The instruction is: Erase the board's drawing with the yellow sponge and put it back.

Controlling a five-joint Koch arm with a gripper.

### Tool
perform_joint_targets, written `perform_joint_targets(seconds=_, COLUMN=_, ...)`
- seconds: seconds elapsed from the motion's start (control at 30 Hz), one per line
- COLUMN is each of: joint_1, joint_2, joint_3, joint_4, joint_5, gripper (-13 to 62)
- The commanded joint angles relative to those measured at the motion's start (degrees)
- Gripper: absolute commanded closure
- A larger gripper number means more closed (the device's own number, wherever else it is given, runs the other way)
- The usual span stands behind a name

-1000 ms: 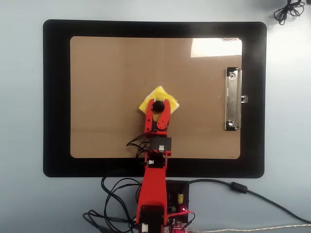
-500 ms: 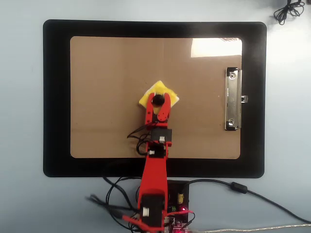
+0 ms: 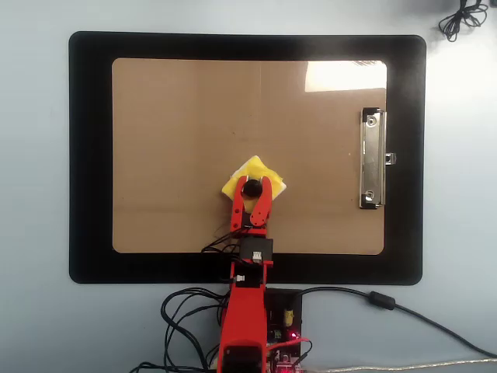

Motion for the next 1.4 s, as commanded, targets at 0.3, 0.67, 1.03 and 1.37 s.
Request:
perform_joint_targets(seconds=0.3, joint_1=-15.6, joint_2=20.7, joint_3=-9.5, joint_4=17.5, joint_5=-0.2, gripper=57.7)
perform_joint_targets(seconds=0.67, joint_1=-48.3, joint_2=19.0, joint_3=-17.4, joint_4=27.0, joint_5=-9.1, gripper=57.6)
perform_joint_targets(seconds=1.03, joint_1=-56.0, joint_2=9.8, joint_3=-18.5, joint_4=24.4, joint_5=-9.2, gripper=57.6)
perform_joint_targets(seconds=1.37, joint_1=-57.2, joint_2=1.3, joint_3=-20.1, joint_4=16.0, joint_5=-9.4, gripper=31.4)
